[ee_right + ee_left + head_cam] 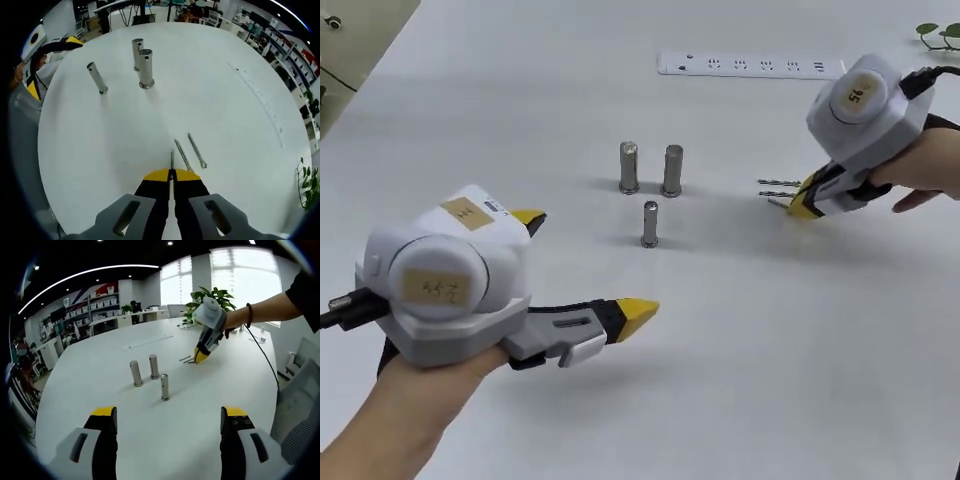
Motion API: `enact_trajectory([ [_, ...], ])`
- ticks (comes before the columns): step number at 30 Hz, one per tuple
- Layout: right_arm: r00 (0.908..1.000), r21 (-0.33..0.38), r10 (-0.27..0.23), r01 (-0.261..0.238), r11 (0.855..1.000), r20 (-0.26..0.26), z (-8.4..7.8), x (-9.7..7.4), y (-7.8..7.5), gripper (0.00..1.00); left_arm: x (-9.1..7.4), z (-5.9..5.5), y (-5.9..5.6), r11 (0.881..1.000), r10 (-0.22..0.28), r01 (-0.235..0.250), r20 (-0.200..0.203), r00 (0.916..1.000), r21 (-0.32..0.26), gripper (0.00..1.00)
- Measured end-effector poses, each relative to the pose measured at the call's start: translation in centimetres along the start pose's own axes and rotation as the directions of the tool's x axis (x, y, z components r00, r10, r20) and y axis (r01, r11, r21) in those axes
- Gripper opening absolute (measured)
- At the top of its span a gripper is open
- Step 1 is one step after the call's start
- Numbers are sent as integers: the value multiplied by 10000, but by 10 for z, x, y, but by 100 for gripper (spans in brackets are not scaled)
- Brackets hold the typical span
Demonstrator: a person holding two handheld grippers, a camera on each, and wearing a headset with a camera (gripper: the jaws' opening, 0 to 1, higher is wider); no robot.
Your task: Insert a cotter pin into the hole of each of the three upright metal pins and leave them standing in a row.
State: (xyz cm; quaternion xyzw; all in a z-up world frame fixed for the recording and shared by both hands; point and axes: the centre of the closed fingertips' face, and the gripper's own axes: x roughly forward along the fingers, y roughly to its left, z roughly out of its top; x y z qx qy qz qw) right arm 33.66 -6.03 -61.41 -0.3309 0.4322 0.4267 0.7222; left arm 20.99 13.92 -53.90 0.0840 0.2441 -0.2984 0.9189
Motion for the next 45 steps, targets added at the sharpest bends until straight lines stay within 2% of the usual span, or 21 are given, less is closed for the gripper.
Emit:
enact_trajectory([
  [5,9994,-141,-231,234,9996,256,4,-6,-1,0,-2,-2,2,9997,-115,113,-74,9999,-235,80],
  [8,9986,-531,-102,130,9985,519,8,-7,2,0,-2,-2,1,9997,-210,208,-126,9997,-148,78],
  [13,9932,-943,-72,182,9954,1160,24,-22,14,0,-1,-1,-1,9991,-387,385,-125,9992,-162,73],
  [16,9914,-1147,-154,305,9929,1301,28,-21,14,0,0,3,-2,9988,-467,466,-60,9989,-142,69],
  [19,9892,-1233,-167,349,9918,1458,33,-29,25,0,2,6,-4,9985,-535,535,-21,9986,-95,65],
  [20,9888,-1221,-169,352,9919,1480,33,-31,27,0,3,8,-7,9974,-669,670,37,9978,-249,63],
  [22,9832,-1216,-65,291,9922,1825,40,-36,38,0,4,10,-11,9961,-828,830,84,9965,-312,60],
  [25,9782,-1271,-67,337,9913,2074,44,-38,44,0,6,11,-16,9940,-1029,1031,75,9947,-364,55],
  [28,9713,-1616,56,339,9863,2376,51,-46,59,0,7,13,-21,9917,-1211,1216,159,9925,-416,50],
  [32,9534,-2084,538,97,9780,2969,63,-56,82,0,8,17,-26,9880,-1455,1464,230,9891,-486,42],
  [35,9418,-2250,710,50,9744,3286,70,-63,97,0,7,25,-30,9845,-1645,1668,442,9854,-549,39],
  [41,9288,-2734,916,109,9618,3591,80,-69,118,0,8,31,-33,9838,-1686,1714,531,9843,-526,32],
  [45,9225,-3289,1033,269,9440,3720,84,-72,132,0,9,39,-39,9789,-1874,1923,712,9797,-688,27],
])
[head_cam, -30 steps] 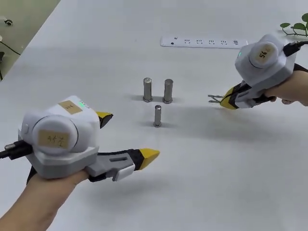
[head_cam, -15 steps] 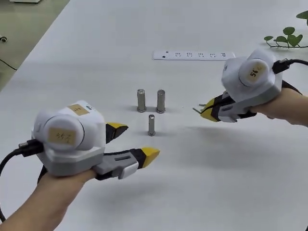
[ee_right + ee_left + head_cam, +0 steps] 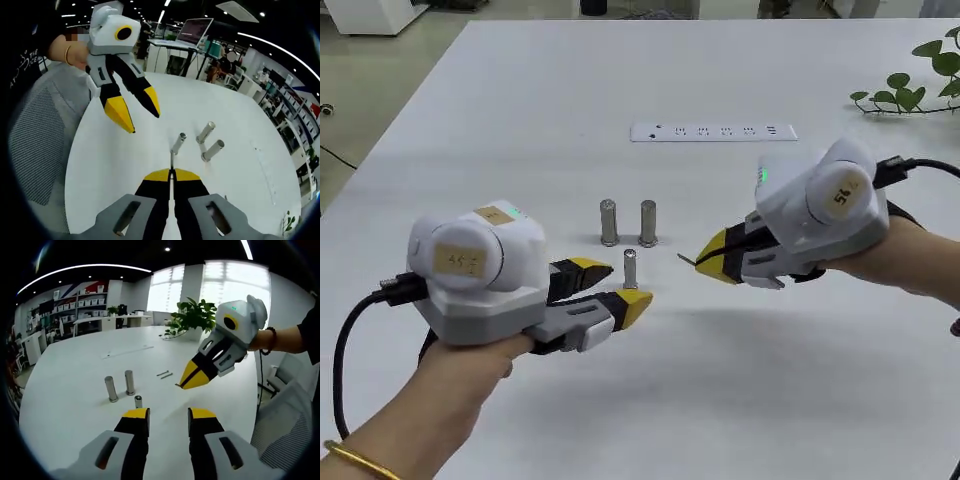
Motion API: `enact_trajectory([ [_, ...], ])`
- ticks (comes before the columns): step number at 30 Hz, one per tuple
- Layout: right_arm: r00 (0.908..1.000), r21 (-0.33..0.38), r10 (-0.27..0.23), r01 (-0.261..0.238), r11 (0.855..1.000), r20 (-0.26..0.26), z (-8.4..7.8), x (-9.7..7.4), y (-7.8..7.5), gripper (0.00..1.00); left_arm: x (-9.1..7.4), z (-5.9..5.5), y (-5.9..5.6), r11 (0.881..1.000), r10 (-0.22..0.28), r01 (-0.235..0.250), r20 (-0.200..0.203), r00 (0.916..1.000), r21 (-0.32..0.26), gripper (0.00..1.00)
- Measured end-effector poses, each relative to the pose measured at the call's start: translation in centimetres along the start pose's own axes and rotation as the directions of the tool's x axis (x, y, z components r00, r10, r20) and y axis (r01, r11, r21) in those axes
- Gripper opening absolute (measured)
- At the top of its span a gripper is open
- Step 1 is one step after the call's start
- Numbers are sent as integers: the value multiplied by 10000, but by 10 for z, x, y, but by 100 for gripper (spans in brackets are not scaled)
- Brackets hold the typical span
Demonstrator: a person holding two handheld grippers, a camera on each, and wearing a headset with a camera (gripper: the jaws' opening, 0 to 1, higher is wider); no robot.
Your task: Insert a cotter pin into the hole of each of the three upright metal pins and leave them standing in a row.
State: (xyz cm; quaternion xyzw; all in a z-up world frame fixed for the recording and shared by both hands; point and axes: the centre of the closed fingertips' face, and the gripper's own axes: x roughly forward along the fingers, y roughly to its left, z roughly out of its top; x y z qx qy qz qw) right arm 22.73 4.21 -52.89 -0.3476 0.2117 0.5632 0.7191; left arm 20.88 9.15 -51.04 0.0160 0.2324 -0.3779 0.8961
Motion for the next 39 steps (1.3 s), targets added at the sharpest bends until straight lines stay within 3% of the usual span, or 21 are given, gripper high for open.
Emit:
enact_trajectory([
  [10,9995,-586,157,-140,9982,288,12,1,16,0,6,5,-14,9965,-604,609,110,9981,-578,15],
  [20,9990,-1124,-25,75,9936,445,22,-1,19,0,9,7,-22,9931,-921,925,90,9957,-720,6],
  [28,9981,-1384,-42,127,9903,616,30,-2,23,0,8,14,-21,9870,-1020,1063,411,9939,-1209,1],
  [39,9979,-1562,-116,214,9875,636,33,-2,24,0,7,13,-24,9832,-1049,1110,487,9933,-1451,0],
])
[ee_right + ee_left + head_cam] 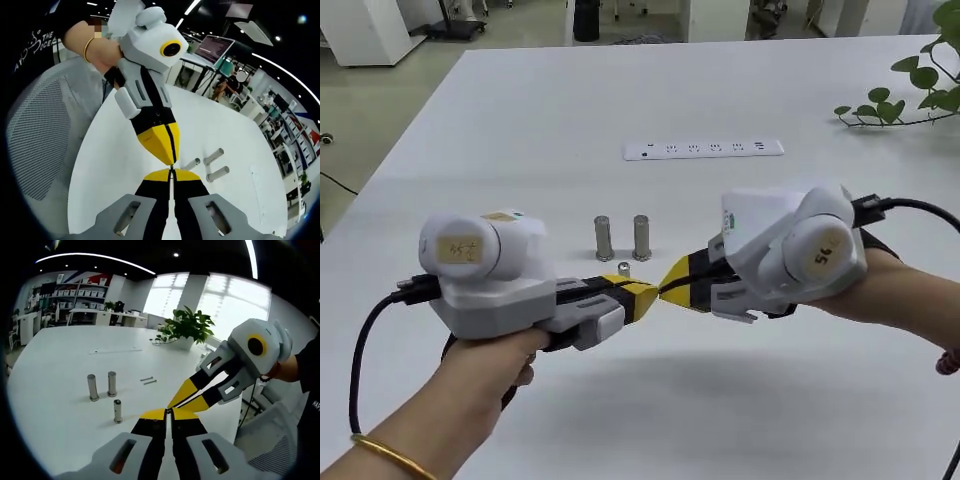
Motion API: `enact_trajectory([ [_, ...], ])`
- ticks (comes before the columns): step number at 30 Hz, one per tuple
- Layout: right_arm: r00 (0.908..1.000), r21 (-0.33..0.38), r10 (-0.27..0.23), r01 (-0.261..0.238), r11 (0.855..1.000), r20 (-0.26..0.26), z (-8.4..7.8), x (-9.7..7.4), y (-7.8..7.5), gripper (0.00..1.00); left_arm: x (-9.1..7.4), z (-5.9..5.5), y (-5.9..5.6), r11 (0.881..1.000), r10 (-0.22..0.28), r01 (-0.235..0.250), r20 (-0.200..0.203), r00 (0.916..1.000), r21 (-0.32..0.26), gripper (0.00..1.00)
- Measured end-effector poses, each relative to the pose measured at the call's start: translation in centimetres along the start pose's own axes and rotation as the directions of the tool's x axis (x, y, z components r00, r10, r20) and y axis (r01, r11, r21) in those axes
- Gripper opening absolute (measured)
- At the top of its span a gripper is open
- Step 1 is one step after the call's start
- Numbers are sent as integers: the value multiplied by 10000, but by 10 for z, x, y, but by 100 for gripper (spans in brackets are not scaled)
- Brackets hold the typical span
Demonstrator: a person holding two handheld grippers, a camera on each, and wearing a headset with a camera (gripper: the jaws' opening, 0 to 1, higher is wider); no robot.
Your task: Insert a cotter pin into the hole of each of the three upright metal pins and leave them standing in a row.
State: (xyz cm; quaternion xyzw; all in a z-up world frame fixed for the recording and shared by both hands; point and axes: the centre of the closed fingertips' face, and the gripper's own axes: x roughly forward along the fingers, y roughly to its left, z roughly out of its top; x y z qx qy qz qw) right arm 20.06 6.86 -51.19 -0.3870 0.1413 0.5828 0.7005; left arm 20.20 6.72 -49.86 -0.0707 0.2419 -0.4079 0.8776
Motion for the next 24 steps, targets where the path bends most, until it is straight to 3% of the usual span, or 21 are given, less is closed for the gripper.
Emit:
enact_trajectory([
  [4,10000,-138,-55,55,9999,-34,0,0,0,0,0,-1,0,10000,-40,39,-47,10000,-29,0],
  [8,9997,-109,-225,225,9997,44,0,1,-2,0,1,2,0,9984,44,-50,116,9999,556,0],
  [16,9991,3,-350,350,9994,245,3,0,-3,0,-1,4,1,9969,18,-34,204,9998,789,0],
  [24,9974,1374,-399,313,9900,605,0,2,-6,0,-2,4,3,9957,-17,-6,245,9997,928,0],
])
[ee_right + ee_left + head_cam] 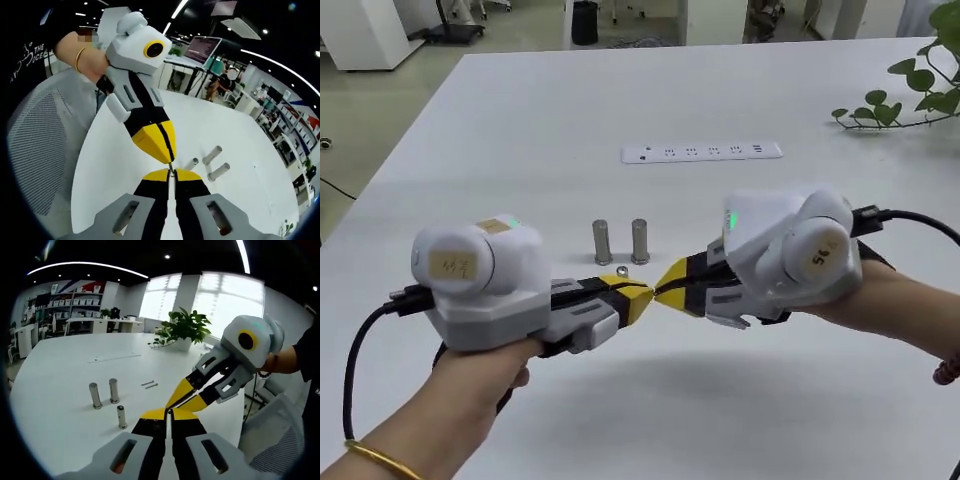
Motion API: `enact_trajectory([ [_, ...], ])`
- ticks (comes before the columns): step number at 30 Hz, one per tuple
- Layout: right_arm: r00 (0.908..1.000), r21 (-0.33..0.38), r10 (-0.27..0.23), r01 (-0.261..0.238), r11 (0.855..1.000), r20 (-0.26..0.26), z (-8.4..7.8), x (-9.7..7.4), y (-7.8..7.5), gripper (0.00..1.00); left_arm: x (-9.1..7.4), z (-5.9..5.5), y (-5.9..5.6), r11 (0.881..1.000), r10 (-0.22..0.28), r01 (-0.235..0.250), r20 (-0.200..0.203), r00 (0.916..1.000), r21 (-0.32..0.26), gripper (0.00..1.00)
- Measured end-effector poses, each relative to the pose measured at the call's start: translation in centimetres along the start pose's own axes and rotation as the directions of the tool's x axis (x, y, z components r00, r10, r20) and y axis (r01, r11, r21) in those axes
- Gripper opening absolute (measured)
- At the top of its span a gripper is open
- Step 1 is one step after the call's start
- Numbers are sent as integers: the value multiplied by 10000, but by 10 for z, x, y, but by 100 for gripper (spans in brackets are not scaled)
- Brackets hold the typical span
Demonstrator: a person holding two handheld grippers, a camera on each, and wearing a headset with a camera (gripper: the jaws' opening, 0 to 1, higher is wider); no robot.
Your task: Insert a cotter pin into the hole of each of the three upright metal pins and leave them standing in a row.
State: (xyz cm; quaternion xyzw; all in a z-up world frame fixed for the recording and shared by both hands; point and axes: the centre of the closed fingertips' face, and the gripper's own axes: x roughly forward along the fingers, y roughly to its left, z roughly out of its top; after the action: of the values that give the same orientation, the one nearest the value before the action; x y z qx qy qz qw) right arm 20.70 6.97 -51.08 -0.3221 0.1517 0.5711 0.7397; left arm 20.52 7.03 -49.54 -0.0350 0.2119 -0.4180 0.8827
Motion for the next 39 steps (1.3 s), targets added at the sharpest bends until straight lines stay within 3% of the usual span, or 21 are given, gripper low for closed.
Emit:
enact_trajectory([
  [13,9983,1766,342,-420,9834,473,-8,-2,4,3,-1,-7,-4,9960,-344,354,-132,9993,815,0],
  [24,9935,2102,943,-1058,9719,639,-13,-1,18,4,-4,-12,-12,9833,-970,990,-205,9951,1526,0],
  [39,9866,1819,1477,-1580,9705,686,-10,-1,31,0,-8,-17,-23,9755,-1604,1619,-222,9868,1488,0],
])
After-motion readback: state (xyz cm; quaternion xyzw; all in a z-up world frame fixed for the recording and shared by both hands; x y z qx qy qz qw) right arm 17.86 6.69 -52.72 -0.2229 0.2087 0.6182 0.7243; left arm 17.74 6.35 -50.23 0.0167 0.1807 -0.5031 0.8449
